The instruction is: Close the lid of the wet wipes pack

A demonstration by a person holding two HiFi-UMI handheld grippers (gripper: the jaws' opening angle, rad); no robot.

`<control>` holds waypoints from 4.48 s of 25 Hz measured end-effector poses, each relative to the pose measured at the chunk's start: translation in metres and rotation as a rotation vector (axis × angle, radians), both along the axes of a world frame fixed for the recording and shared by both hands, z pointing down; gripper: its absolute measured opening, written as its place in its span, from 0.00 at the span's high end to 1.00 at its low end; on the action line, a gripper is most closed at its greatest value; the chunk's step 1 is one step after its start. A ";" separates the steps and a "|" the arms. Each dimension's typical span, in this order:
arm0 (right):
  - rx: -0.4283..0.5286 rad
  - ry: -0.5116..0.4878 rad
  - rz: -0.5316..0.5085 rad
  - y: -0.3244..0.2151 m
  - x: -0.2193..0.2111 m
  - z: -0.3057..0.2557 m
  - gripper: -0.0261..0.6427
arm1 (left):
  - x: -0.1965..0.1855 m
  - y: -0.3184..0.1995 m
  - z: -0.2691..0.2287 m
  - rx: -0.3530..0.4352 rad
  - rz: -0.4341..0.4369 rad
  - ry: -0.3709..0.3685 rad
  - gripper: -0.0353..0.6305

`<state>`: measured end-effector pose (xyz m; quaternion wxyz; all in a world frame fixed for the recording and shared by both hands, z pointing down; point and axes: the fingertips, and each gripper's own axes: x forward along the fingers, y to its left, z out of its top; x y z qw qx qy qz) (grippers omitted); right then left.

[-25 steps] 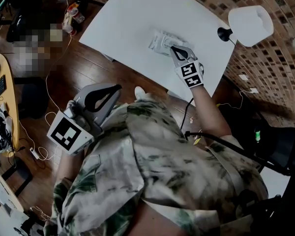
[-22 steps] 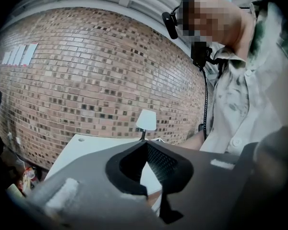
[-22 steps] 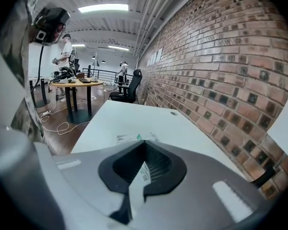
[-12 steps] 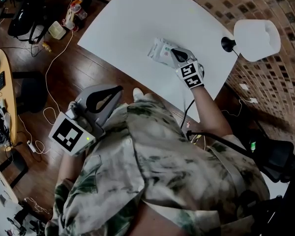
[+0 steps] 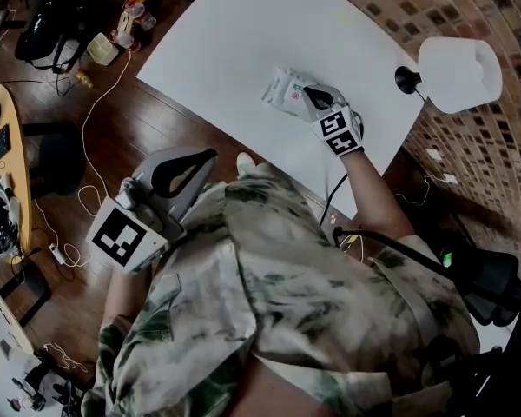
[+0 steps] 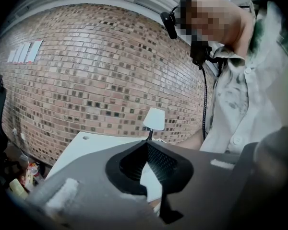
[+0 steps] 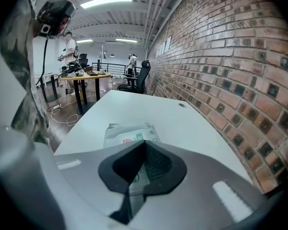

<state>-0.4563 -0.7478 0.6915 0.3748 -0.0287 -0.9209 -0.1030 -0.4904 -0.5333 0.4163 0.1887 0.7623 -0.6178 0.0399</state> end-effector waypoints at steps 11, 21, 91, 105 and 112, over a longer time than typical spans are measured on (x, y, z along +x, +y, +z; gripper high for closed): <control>0.041 0.029 0.013 0.003 0.002 -0.007 0.95 | -0.001 0.033 -0.012 0.051 0.013 -0.025 0.95; -0.002 -0.144 0.128 0.086 0.021 -0.094 0.95 | -0.005 0.114 -0.013 0.089 0.023 -0.008 0.95; -0.130 -0.587 0.110 0.774 0.398 -0.311 0.95 | 0.378 0.625 -0.044 0.140 0.290 -0.010 0.94; -0.084 -0.529 0.139 0.838 0.451 -0.313 0.95 | 0.423 0.676 -0.046 0.151 0.385 0.006 0.94; -0.066 -0.522 0.147 0.827 0.528 -0.313 0.95 | 0.494 0.652 -0.051 0.149 0.402 -0.024 0.94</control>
